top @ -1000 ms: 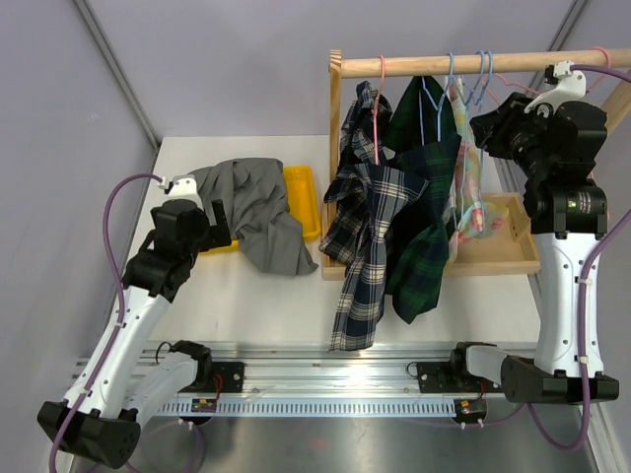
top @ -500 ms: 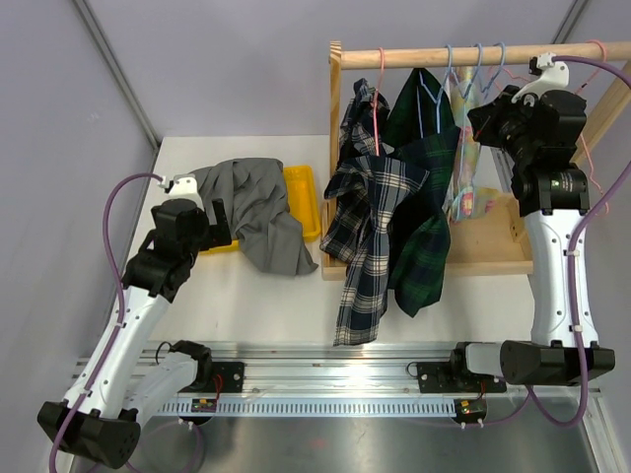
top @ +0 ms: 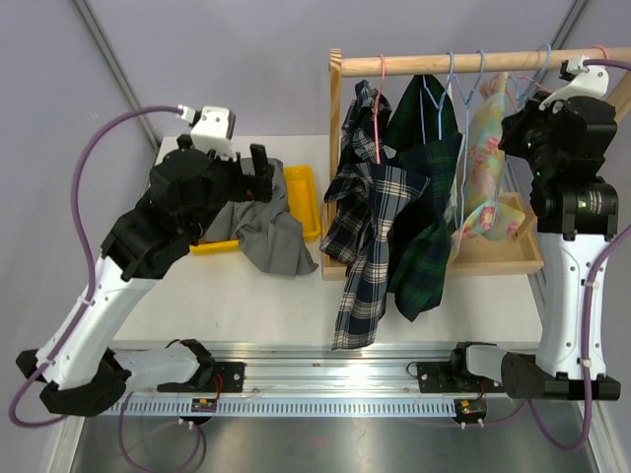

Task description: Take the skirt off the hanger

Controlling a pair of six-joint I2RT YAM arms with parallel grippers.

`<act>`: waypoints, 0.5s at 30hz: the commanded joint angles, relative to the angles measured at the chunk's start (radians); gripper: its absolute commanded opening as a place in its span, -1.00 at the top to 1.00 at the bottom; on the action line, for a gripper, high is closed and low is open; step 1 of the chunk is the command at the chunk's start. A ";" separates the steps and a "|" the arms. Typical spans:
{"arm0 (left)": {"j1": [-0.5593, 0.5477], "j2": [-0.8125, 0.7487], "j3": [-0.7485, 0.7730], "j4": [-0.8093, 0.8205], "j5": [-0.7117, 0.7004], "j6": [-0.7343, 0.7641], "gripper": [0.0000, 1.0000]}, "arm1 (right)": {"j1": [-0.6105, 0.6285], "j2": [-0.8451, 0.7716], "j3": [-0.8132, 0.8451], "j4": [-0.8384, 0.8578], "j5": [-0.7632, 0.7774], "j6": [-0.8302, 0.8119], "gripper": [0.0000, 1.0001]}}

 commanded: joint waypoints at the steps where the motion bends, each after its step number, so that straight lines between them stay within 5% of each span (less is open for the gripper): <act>1: -0.136 0.129 0.248 -0.047 -0.092 0.042 -0.98 | -0.003 -0.109 0.035 -0.024 0.076 -0.021 1.00; 8: -0.515 0.344 0.587 0.003 -0.064 0.140 -0.98 | -0.003 -0.264 -0.031 -0.102 0.126 -0.046 1.00; 15: -0.695 0.415 0.476 0.199 0.203 0.148 -0.98 | -0.003 -0.333 0.000 -0.207 0.044 0.019 1.00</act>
